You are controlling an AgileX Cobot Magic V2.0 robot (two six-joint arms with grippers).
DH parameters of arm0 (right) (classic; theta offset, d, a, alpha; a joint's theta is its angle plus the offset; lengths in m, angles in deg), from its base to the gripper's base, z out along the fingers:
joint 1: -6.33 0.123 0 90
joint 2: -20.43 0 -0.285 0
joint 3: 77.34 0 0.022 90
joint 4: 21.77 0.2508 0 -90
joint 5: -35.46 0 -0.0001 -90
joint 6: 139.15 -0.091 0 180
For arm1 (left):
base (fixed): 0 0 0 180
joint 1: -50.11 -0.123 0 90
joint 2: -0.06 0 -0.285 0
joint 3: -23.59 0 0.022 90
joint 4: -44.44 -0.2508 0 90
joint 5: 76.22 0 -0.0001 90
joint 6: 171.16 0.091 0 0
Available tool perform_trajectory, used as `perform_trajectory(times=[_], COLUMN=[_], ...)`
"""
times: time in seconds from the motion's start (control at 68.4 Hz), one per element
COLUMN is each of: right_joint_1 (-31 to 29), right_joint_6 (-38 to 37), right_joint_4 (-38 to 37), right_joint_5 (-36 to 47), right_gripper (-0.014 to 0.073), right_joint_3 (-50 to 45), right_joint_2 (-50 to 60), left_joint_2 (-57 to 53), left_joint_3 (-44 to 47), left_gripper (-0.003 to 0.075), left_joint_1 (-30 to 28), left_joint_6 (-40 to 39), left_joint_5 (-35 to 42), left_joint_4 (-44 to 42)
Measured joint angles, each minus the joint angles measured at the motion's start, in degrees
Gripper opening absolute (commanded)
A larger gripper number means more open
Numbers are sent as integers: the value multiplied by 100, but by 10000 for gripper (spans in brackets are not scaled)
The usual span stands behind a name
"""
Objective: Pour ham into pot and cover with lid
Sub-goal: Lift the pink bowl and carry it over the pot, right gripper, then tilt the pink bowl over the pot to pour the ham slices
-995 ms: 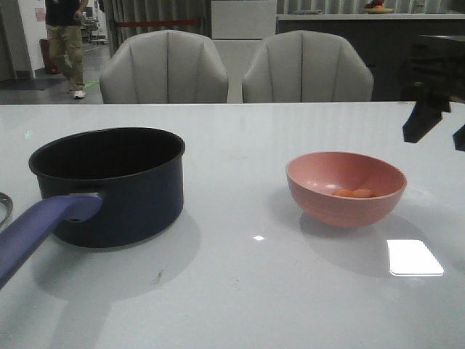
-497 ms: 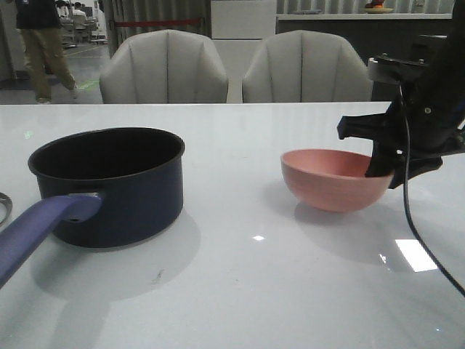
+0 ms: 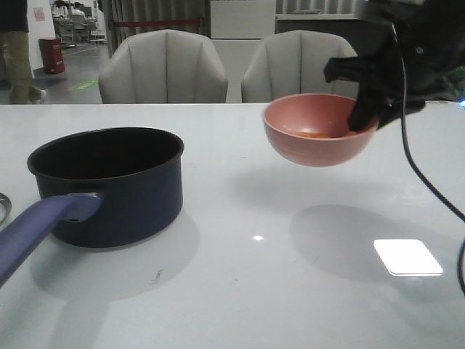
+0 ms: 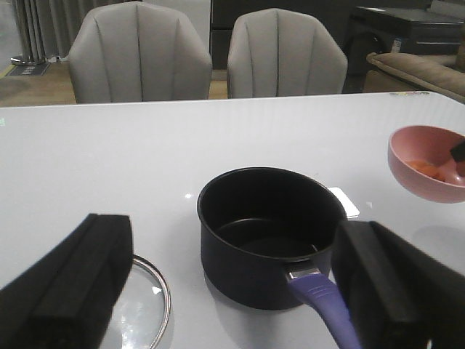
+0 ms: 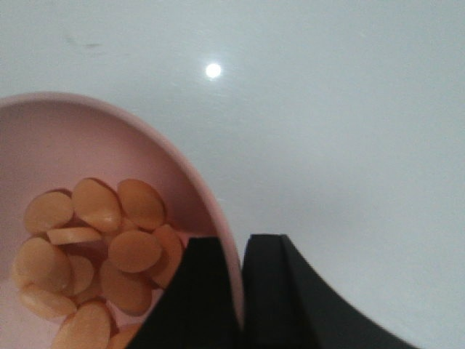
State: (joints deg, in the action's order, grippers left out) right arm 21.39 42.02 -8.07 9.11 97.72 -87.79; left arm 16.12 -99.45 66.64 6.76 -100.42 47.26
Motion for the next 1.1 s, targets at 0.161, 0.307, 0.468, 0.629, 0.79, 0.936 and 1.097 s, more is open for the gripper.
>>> perform_trajectory(times=[0.161, 0.307, 0.468, 0.629, 0.79, 0.936, 1.097], right_joint_1=[780, 1445, 1880, 2053, 2187, 2378, 2532], right_joint_6=[399, 438, 438, 438, 488, 783, 1588], right_joint_4=[0, 0, 13, 13, -28, -197, -319], right_joint_5=[-705, -910, -355, 943, 2734, 4708, 6332], right_gripper=[135, 135, 135, 135, 135, 135, 135], right_joint_3=[987, 1870, 2298, 2140, 1536, 622, 137], right_joint_2=[-100, -464, -849, -917, -917, -933, -1125], left_joint_2=[0, 0, 0, 0, 0, 0, 0], left_joint_3=[0, 0, 0, 0, 0, 0, 0], left_gripper=[603, 603, 603, 603, 603, 603, 603], left_joint_1=[0, 0, 0, 0, 0, 0, 0], left_joint_6=[0, 0, 0, 0, 0, 0, 0], left_joint_5=[0, 0, 0, 0, 0, 0, 0], left_joint_4=[0, 0, 0, 0, 0, 0, 0])
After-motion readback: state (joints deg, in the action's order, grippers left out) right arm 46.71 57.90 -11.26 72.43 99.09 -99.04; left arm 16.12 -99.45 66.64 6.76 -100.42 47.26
